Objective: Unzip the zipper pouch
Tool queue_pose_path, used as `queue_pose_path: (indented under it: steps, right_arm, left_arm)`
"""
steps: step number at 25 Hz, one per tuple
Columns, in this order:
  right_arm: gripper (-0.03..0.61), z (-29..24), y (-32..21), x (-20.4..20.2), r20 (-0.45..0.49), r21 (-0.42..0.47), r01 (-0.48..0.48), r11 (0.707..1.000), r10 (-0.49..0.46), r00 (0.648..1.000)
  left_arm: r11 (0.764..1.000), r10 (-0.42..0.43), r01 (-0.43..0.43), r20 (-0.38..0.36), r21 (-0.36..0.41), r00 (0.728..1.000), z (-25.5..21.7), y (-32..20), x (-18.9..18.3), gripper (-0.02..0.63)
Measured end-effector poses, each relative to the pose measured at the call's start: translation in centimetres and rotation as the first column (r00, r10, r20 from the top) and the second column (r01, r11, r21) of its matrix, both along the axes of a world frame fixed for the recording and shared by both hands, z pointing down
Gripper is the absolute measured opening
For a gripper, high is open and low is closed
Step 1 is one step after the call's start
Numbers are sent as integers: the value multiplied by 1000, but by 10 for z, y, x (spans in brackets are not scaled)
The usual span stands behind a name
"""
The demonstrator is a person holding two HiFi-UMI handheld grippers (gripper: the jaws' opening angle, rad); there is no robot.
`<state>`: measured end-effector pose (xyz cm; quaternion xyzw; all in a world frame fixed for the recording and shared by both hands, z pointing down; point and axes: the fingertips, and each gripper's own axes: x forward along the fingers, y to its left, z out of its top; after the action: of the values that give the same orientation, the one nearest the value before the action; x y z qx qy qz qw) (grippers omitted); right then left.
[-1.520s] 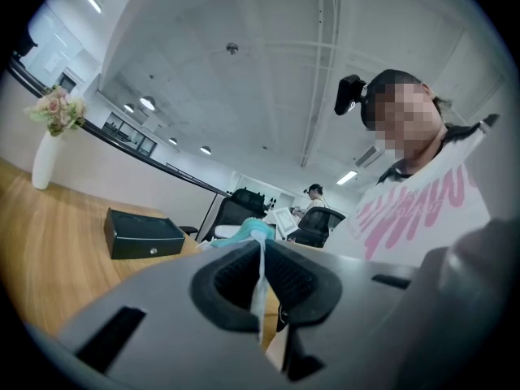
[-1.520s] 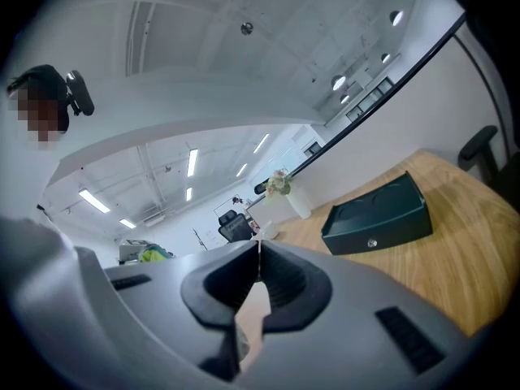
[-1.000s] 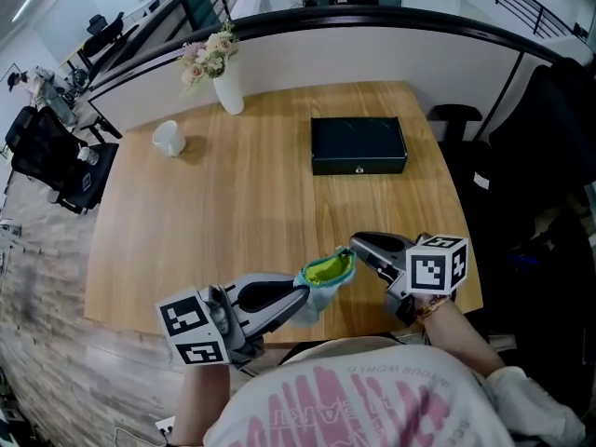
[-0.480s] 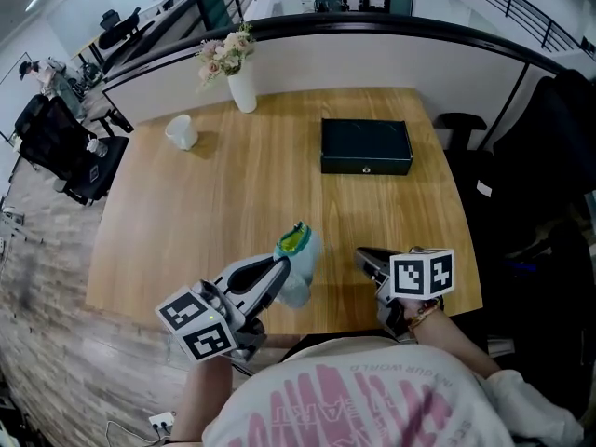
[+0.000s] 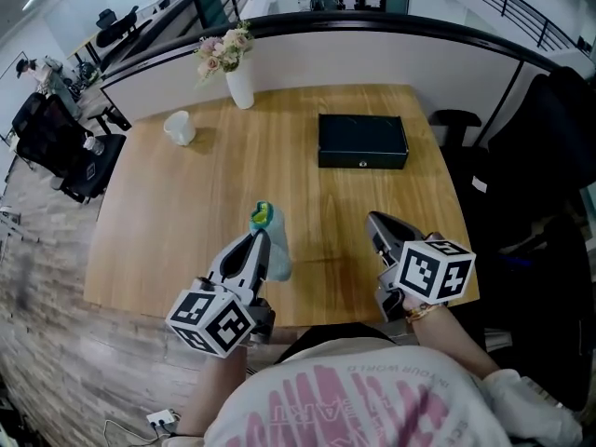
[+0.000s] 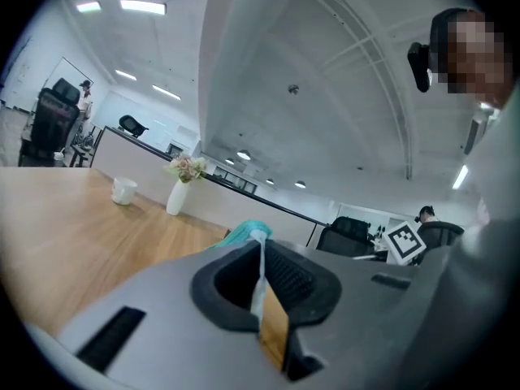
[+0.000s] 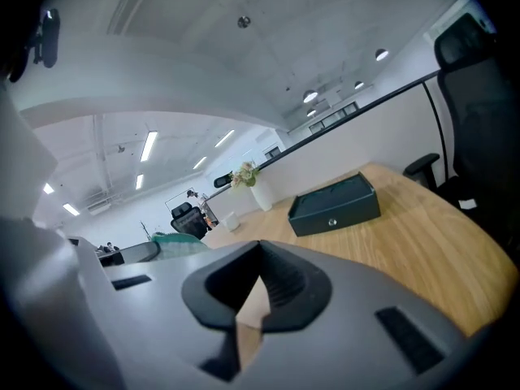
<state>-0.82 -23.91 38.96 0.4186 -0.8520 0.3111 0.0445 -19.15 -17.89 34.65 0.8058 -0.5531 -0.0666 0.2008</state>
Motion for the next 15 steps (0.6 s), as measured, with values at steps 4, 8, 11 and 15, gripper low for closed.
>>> queue_pose_path:
  steps: [4,8,11,15]
  right_arm:
    - [-2,-3,6,-2,2,13,-3,1000,3,1000]
    - [-2,2,17,2,-3,8,-3,1000,3,1000]
    - [-2,10,26,3,-2,-10,-3,1000,3,1000]
    - [-2,16,36,6,-5,-27,-8,1000,8,1000]
  left_arm:
    - [1000,-11,11,-18,-12,1000,1,8,-2,17]
    - [999,-48,48,-26,-17,998,4,23,-9,17]
    - [998,-60,60,-22,-20,998,6,35,-13,17]
    - [998,-61,61,-18,-25,998,6,50,-15,17]
